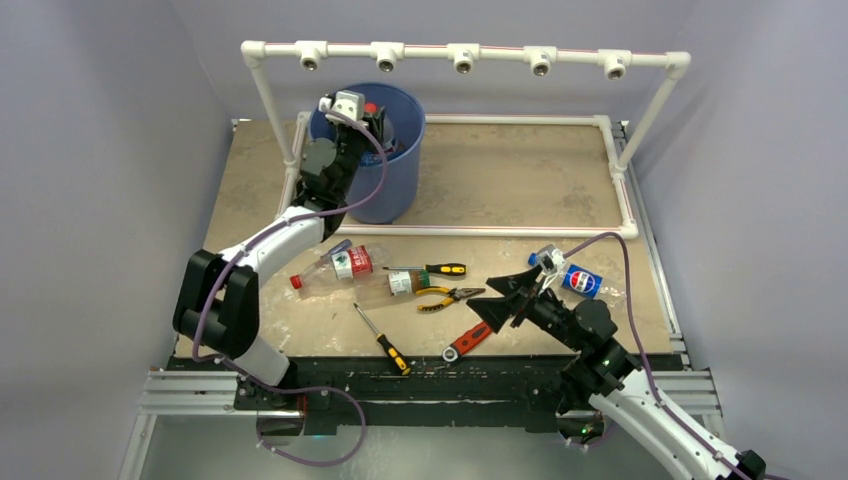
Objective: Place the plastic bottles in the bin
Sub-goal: Place the plastic bottle in the trash bin.
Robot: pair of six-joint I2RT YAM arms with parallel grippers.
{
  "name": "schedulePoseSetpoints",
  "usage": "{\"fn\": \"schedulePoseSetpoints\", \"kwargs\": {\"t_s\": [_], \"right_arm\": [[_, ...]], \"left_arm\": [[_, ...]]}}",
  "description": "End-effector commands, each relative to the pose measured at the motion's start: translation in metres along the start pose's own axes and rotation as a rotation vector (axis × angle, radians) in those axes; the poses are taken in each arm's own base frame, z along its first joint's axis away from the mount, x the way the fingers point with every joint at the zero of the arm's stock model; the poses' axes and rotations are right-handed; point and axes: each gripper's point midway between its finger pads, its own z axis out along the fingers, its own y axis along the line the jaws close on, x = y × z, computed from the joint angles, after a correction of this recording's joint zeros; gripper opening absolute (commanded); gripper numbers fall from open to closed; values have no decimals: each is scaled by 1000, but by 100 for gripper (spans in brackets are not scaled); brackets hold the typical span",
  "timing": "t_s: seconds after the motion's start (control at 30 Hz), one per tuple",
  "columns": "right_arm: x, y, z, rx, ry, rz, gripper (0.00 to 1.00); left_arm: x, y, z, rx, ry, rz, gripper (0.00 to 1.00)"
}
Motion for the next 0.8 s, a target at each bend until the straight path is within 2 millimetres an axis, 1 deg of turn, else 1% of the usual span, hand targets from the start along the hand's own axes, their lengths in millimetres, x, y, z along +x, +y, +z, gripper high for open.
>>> {"fn": "schedulePoseSetpoints", "kwargs": {"t_s": [0.0, 0.03, 0.07, 0.1, 0.13, 0.17, 0.23, 0.27, 0.33, 0.47, 0.63, 0.77], "right_arm": [[-7, 4, 1, -16, -25, -10, 99], [-7, 4, 1, -17, -26, -10, 99], [-7, 5, 1, -20, -27, -8, 99], [-7, 5, 1, -23, -27, -7, 99], [-8, 6, 1, -27, -28, -5, 99], [-8, 7, 1, -29, -30, -5, 99], [-10, 8, 1, -32, -33, -8, 99], [-11, 9, 1, -34, -34, -8, 99], [-12, 10, 1, -36, -35, -10, 99], [-13, 12, 0, -41, -38, -13, 99], [-15, 13, -1, -44, -43, -12, 99], [-17, 14, 0, -44, -46, -13, 99]], "left_arm": [[49, -11, -21, 68, 148, -51, 0], [44, -12, -22, 70, 136, -52, 0], [37, -11, -24, 66, 124, -50, 6], [32, -10, -25, 60, 119, -50, 18], [26, -8, -26, 52, 112, -50, 34], [19, -7, -27, 45, 101, -51, 46], [4, -5, -28, 31, 80, -50, 60], [-6, -3, -28, 20, 64, -49, 63], [-22, 4, -29, -15, 42, -44, 70], [-47, 15, -33, -71, 10, -20, 76], [-76, 37, -44, -191, -42, -12, 81], [-97, 43, -53, -228, -80, -17, 80]]}}
